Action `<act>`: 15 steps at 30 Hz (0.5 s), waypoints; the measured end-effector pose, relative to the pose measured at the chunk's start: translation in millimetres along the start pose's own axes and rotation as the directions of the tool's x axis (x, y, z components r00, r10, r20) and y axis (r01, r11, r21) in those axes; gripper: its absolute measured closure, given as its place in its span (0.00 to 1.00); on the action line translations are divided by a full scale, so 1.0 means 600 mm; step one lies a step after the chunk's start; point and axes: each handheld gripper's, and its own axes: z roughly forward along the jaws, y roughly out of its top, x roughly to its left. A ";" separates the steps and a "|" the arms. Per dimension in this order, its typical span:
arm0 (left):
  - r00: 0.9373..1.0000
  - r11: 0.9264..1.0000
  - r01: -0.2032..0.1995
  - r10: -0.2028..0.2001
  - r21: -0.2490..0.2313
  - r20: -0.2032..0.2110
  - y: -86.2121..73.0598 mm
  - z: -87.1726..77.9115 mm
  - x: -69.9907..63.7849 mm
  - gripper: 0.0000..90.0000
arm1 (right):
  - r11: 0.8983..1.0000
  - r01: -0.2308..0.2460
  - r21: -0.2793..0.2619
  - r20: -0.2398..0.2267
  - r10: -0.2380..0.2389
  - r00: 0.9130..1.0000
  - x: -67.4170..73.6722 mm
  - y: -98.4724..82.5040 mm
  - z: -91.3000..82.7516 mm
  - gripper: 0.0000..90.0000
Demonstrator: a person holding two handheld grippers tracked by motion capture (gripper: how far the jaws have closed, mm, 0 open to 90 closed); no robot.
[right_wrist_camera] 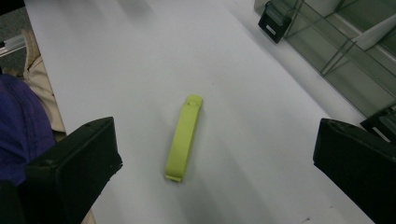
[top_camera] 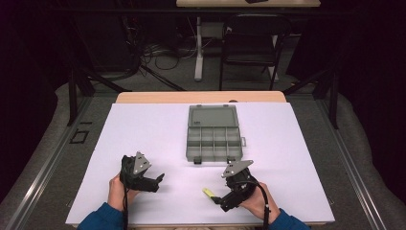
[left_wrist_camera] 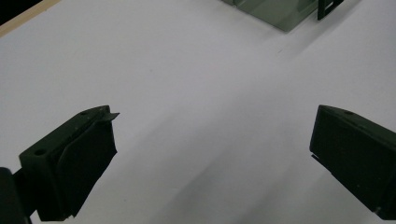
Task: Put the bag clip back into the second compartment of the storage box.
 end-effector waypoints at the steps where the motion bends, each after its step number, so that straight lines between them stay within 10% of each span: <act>1: 1.000 1.000 0.000 0.000 0.000 0.000 0.000 0.000 0.000 0.00 | 1.000 -0.001 0.003 0.000 0.001 1.000 0.002 0.000 0.002 0.00; 15: 1.000 1.000 -0.004 0.004 -0.008 -0.002 0.001 -0.001 0.000 0.00 | 0.994 0.038 0.099 0.013 -0.039 0.999 0.027 0.010 0.044 0.38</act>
